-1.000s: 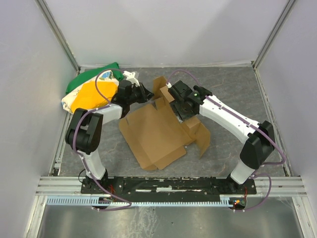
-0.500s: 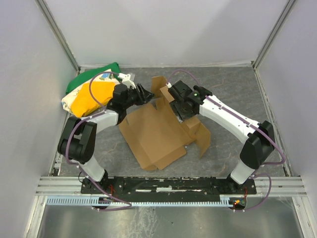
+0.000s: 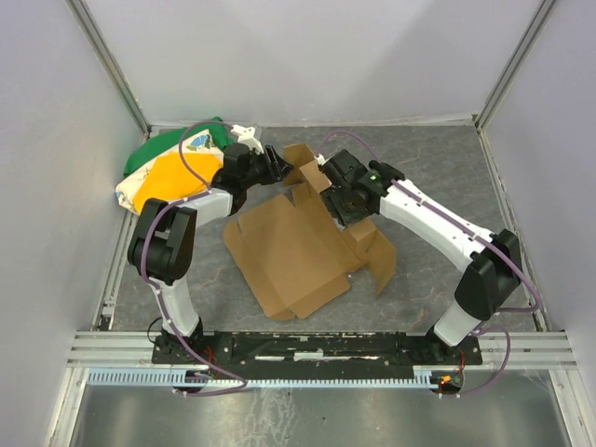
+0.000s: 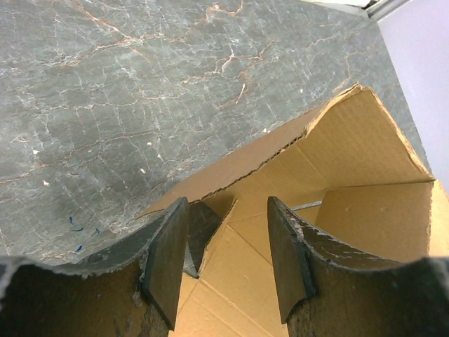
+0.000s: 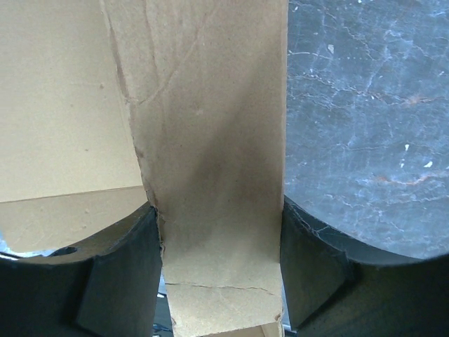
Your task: Fold the paper box
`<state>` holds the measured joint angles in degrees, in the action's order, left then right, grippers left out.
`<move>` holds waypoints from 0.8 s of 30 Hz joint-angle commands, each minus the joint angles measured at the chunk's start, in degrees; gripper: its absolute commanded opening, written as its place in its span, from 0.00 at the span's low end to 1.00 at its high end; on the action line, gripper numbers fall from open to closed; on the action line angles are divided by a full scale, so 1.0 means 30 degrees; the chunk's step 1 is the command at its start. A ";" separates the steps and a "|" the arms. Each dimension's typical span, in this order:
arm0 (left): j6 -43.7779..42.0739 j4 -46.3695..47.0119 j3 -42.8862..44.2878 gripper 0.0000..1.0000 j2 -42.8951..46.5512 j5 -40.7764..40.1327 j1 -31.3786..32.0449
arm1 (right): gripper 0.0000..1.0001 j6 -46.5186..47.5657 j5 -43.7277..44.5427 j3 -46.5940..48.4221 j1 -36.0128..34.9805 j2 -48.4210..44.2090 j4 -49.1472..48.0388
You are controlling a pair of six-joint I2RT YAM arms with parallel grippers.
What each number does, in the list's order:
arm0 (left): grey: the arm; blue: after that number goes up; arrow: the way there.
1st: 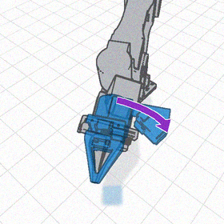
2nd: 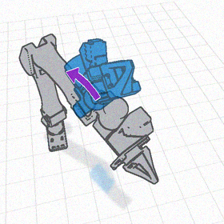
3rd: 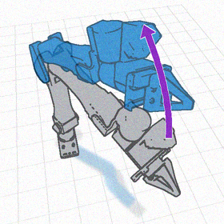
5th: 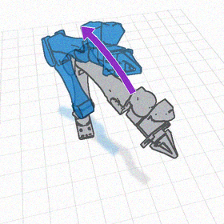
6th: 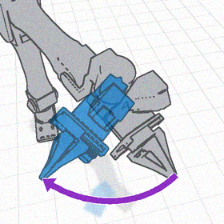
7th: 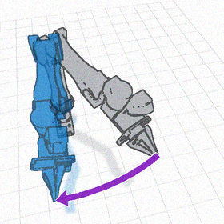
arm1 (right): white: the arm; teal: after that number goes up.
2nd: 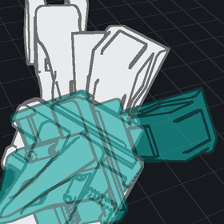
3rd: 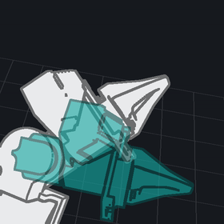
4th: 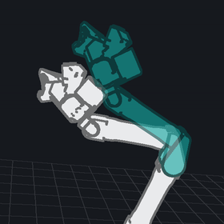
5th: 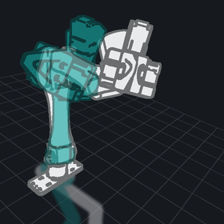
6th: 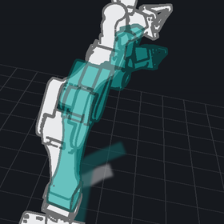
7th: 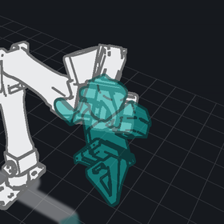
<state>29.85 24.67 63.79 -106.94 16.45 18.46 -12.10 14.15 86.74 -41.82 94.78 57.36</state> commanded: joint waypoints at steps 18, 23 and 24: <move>-0.1261 0.1241 0.2213 0.53 -0.2017 0.0975 0.0001 | 0.37 -0.0015 -0.3224 -0.0948 0.2027 -0.0028 0.0327; -0.0964 0.1568 0.2789 0.50 -0.2667 0.1590 0.0000 | 0.37 0.0176 -0.3612 -0.1067 0.2443 -0.0032 0.0184; -0.0853 0.1663 0.2899 0.49 -0.2795 0.1719 0.0000 | 0.37 0.0192 -0.3667 -0.1054 0.2466 -0.0040 0.0160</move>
<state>27.73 24.97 69.23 -114.39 18.83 18.46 -10.96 7.46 85.84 -34.72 94.00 55.96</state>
